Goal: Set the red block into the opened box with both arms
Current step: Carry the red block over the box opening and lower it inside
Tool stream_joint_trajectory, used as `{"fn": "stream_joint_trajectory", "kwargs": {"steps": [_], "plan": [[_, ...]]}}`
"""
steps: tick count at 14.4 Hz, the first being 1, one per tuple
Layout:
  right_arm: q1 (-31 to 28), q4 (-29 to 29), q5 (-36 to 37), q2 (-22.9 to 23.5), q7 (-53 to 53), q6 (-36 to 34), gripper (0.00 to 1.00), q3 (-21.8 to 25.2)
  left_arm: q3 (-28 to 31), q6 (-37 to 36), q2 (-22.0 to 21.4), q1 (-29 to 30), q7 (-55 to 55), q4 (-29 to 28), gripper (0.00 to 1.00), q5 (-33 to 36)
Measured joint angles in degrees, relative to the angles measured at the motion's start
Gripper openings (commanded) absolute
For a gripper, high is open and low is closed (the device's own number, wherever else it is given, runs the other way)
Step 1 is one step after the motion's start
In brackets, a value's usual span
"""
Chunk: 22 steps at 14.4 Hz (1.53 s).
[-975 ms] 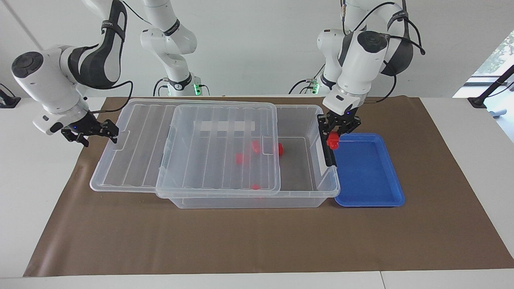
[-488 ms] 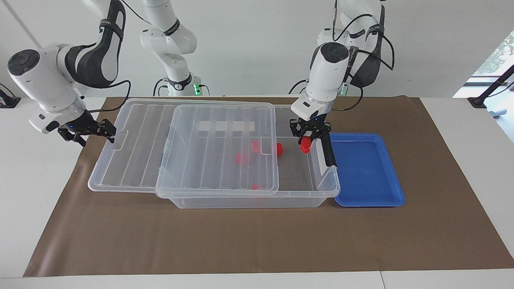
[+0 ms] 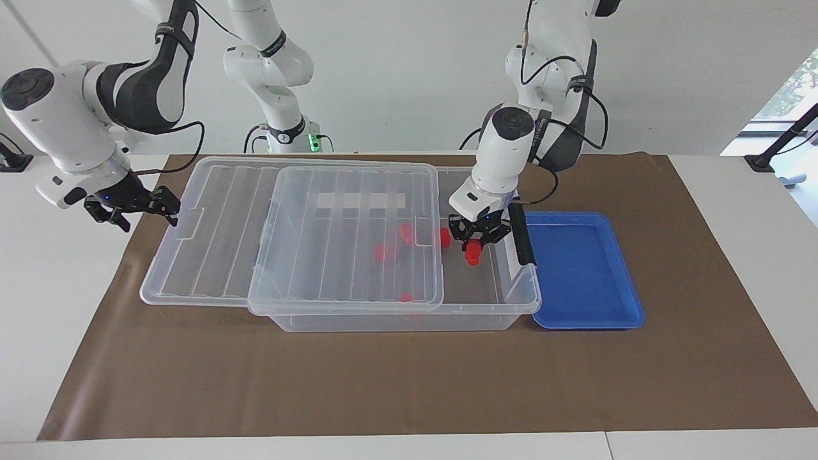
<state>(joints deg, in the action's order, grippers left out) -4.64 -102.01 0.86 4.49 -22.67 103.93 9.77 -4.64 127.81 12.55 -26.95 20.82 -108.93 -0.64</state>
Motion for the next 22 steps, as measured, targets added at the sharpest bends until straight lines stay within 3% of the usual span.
{"fn": "stream_joint_trajectory", "kwargs": {"steps": [3, 8, 15, 18, 21, 22], "plan": [[0.03, 5.62, -0.05, 0.29, 2.16, -7.23, 1.0, -1.82, 0.05, 2.38, 2.71, 0.0, 0.03, -0.22, 0.0, 0.0], [0.04, 7.42, -0.03, 0.57, 6.11, -10.66, 1.0, -3.79, 0.07, 7.29, 7.37, 0.01, 0.04, -0.3, 0.0, 0.0], [-0.02, 10.61, -0.01, 0.45, 6.44, -14.45, 1.0, -3.77, 0.36, 7.73, 7.79, 0.34, 0.04, -0.72, 0.0, 0.0], [-0.02, 11.69, -0.01, 0.42, 6.45, -14.54, 1.0, -3.8, 0.35, 8.08, 7.79, 0.34, 0.04, -0.84, 0.99, 0.0], [-0.02, 11.8, -0.01, 0.43, 6.45, -14.54, 1.0, -3.82, 0.35, 8.68, 7.79, 0.33, 0.08, -0.85, 1.0, 0.0], [-0.02, 11.82, -0.01, 0.43, 6.45, -14.54, 0.93, -3.82, 0.35, 8.68, 7.79, 0.33, 0.1, -0.84, 1.0, 0.0]]}}
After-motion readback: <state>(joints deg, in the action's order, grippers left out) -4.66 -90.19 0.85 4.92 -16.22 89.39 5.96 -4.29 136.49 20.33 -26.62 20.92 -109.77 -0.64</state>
